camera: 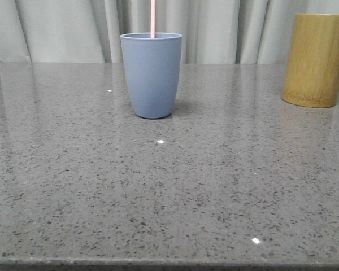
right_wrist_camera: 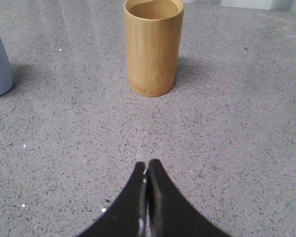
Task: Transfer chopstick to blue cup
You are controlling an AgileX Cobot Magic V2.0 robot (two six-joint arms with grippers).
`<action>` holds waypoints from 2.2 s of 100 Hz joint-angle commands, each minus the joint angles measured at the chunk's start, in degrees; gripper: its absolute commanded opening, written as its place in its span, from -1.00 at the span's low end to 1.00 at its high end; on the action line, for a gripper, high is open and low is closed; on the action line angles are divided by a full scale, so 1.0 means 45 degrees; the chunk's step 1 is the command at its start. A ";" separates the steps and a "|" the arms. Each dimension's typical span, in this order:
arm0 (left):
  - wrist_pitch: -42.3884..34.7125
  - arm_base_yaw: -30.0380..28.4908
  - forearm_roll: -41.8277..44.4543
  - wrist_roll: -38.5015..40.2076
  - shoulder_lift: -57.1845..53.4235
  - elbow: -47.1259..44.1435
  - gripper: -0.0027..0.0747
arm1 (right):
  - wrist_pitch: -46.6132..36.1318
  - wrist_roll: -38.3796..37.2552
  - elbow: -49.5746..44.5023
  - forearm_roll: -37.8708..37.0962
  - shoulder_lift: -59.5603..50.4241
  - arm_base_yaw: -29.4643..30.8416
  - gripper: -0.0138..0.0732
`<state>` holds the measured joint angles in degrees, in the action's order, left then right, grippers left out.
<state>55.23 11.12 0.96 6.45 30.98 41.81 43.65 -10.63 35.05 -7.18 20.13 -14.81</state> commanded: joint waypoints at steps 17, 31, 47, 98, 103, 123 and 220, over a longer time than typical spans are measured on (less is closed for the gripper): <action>-0.0911 -0.0031 -0.0066 0.0101 0.0052 0.0237 -0.98 | -0.0993 0.0034 0.0338 -0.0190 0.0065 0.0080 -0.84; -0.1322 -0.0031 0.0314 0.0075 -0.0124 -0.0001 -0.98 | -0.0981 0.0034 0.0338 -0.0190 0.0065 0.0080 -0.84; -0.4763 -0.0031 0.0412 0.0075 -0.1334 -0.1277 -0.98 | -0.0981 0.0034 0.0338 -0.0190 0.0065 0.0080 -0.84; -0.8616 -0.0913 0.0426 0.0075 -0.7430 -0.7400 -0.98 | -0.0981 0.0034 0.0338 -0.0190 0.0065 0.0080 -0.84; -0.8807 -0.1159 0.0387 0.0075 -0.7355 -0.7690 -0.98 | -0.0995 0.0034 0.0338 -0.0190 0.0065 0.0080 -0.84; -0.9975 -0.1488 0.0410 0.0075 -0.7372 -0.8600 -0.98 | -0.0980 0.0034 0.0338 -0.0190 0.0065 0.0080 -0.84; -1.1893 -0.1488 0.0786 0.0075 -0.7372 -0.9433 -0.98 | -0.0980 0.0034 0.0338 -0.0190 0.0065 0.0080 -0.84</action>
<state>6.84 4.44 4.54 6.45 -0.26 -0.07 43.65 -10.63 35.05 -7.18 20.13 -14.81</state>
